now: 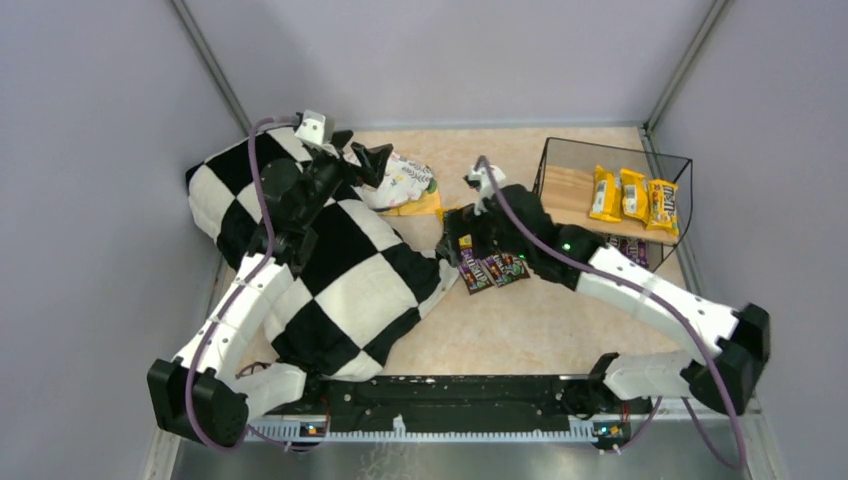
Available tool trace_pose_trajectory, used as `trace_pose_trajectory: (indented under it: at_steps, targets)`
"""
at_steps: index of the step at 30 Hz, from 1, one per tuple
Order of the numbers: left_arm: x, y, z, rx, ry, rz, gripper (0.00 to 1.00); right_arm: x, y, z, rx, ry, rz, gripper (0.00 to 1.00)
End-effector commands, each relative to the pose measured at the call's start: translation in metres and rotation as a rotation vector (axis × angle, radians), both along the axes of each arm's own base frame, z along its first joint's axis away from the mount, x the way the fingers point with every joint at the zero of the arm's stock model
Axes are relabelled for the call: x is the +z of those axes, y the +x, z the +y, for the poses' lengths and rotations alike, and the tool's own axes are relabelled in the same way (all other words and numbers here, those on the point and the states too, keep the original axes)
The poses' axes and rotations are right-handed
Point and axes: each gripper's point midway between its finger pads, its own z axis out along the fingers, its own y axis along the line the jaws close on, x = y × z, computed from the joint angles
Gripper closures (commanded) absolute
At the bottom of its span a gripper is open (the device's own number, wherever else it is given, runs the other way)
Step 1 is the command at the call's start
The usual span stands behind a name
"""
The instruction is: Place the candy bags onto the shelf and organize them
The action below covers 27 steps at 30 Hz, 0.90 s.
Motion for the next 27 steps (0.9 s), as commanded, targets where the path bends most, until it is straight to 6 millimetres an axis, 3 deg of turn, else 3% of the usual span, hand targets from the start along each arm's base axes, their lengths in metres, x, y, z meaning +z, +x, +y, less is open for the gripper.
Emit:
trace_pose_trajectory:
  at_steps: [1, 4, 8, 15, 22, 27]
  targets:
    - [0.000, -0.001, 0.023, 0.132, 0.046, -0.074, 0.01, -0.001, 0.031, 0.034, -0.071, -0.009, -0.040, 0.01]
    - [0.006, -0.006, 0.030, 0.160, 0.045, -0.095, 0.02, -0.028, 0.057, 0.044, -0.137, -0.093, -0.036, 0.01]
    - [0.006, -0.009, 0.032, 0.170, 0.054, -0.109, 0.01, -0.042, 0.093, 0.046, -0.253, -0.207, -0.052, 0.02]
    - [0.004, -0.008, 0.028, 0.142, 0.055, -0.098, 0.01, -0.088, 0.147, 0.030, -0.329, -0.259, 0.055, 0.07]
    - [-0.005, -0.004, 0.017, 0.086, 0.020, -0.054, 0.02, -0.150, 0.171, 0.027, -0.321, -0.354, 0.139, 0.13]
    - [-0.011, 0.002, 0.019, 0.087, 0.010, -0.028, 0.02, -0.176, 0.177, 0.027, -0.307, -0.392, 0.152, 0.16]
